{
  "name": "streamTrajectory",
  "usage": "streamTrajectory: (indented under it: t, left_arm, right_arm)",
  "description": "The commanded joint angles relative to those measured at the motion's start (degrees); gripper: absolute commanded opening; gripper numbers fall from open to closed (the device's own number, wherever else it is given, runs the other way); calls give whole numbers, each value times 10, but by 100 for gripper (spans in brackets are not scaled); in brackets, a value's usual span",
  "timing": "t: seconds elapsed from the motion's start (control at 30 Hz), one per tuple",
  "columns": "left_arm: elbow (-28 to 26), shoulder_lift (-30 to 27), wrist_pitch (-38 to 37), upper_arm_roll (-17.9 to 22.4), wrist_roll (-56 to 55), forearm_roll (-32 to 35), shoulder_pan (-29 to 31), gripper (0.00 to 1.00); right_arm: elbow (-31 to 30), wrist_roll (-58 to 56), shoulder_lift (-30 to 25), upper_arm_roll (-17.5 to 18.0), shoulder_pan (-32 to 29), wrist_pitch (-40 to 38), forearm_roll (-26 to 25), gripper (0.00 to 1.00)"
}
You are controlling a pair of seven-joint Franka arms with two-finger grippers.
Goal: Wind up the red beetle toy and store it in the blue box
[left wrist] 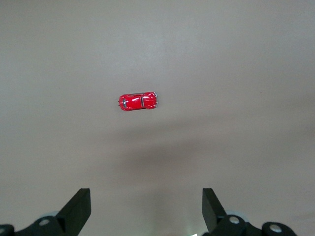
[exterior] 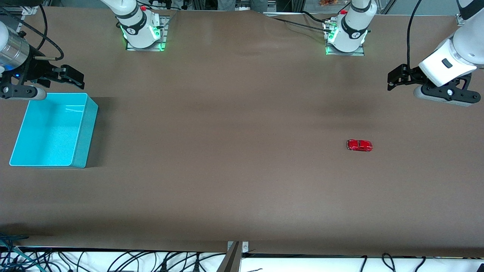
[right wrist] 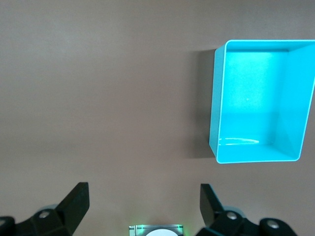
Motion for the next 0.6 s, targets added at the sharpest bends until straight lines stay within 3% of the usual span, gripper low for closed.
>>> streamTrajectory:
  t: [0.0, 0.13, 0.57]
  left_arm:
    - [7, 3, 4, 0, -8, 7, 7, 100]
    - [34, 13, 1, 1, -5, 7, 11, 100]
    - [38, 14, 0, 0, -4, -8, 21, 100]
  right_arm:
    - [15, 5, 3, 2, -1, -10, 5, 100]
    - [15, 4, 3, 2, -1, -11, 4, 100]
    - [15, 4, 3, 2, -1, -11, 5, 100]
